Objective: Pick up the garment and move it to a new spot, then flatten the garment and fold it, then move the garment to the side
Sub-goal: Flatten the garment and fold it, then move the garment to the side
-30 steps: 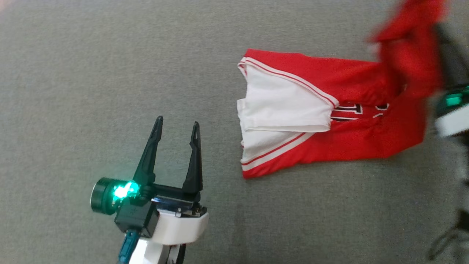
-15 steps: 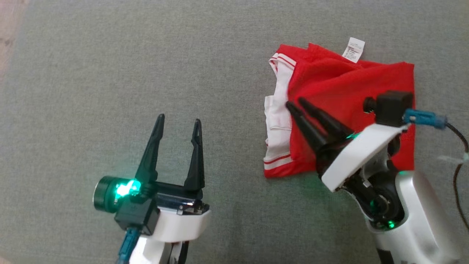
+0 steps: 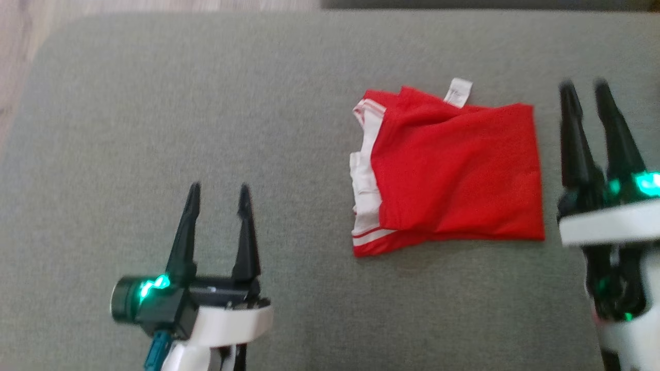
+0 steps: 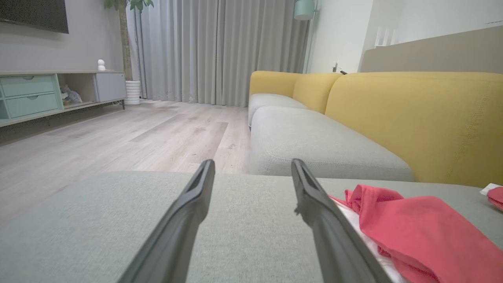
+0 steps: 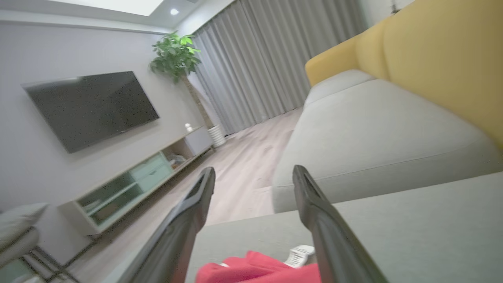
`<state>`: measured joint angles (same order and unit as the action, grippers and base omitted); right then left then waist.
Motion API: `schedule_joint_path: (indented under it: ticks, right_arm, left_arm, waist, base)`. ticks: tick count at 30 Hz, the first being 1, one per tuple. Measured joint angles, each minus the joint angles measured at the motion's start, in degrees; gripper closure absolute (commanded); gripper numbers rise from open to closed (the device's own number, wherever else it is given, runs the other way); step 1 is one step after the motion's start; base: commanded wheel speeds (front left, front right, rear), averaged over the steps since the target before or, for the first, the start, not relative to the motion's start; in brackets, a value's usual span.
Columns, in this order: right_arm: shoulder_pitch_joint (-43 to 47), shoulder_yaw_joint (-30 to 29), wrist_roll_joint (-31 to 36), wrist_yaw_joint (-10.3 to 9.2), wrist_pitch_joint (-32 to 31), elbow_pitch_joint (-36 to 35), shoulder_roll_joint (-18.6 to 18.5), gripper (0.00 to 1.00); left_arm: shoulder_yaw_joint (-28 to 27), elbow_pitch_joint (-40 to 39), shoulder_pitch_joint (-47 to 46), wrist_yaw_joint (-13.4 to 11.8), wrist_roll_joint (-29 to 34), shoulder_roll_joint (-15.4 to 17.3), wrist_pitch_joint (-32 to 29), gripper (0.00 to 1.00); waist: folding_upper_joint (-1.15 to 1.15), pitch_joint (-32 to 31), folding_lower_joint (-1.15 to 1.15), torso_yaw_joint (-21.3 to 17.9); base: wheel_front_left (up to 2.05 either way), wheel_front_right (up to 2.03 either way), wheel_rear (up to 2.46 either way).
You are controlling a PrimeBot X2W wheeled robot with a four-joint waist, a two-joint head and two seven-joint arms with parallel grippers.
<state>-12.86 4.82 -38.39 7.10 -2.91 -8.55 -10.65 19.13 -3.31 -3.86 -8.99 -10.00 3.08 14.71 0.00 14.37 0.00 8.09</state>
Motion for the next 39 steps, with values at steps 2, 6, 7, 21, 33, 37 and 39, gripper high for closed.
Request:
schedule_joint_path:
  ticks: [2,6,7,21,33,37,39]
  right_arm:
    - [2.44,-0.71,2.37,0.0,5.17,3.23,-1.81,0.0]
    - [10.3,1.03,8.88,0.0,16.15,13.52,-4.14,0.0]
    - [11.74,1.75,9.94,0.0,16.72,15.39,-4.09,0.0]
    - [18.34,1.94,17.82,0.0,17.13,20.95,0.6,0.0]
    - [18.43,1.86,19.51,0.0,17.13,21.52,1.36,0.0]
    - [18.44,1.85,19.75,0.0,17.13,21.83,1.35,0.0]
    - [18.44,1.85,19.75,0.0,17.13,22.15,1.35,0.0]
  left_arm:
    - [-1.09,1.1,1.52,0.29,-0.67,-0.01,0.0,0.0]
    - [-3.38,4.9,4.84,0.82,-0.69,-0.02,-0.01,0.0]
    - [-3.96,5.66,5.61,0.94,-0.69,-0.03,-0.01,0.0]
    - [-8.15,10.07,13.84,2.49,0.49,0.02,-0.01,0.0]
    - [-8.24,10.87,13.86,3.45,1.13,0.02,-0.01,0.0]
    - [-8.23,11.0,13.88,3.53,1.47,0.02,-0.01,0.0]
    - [-8.23,11.01,13.88,3.52,1.47,0.02,-0.01,0.0]
  waist:
    - [0.0,-1.6,0.0,-0.57]
    - [0.0,-6.27,-0.01,-1.53]
    - [0.0,-7.28,-0.01,-1.67]
    - [0.0,-16.89,-0.01,-4.2]
    - [0.0,-17.53,0.0,-4.42]
    - [0.0,-17.58,0.0,-4.72]
    - [0.0,-17.55,0.0,-4.87]
  base:
    - [0.0,0.0,0.0]
    - [0.0,0.0,0.0]
    - [0.0,0.0,0.0]
    - [0.0,0.0,0.0]
    - [0.0,0.0,0.0]
    - [0.0,0.0,0.0]
    - [0.0,0.0,0.0]
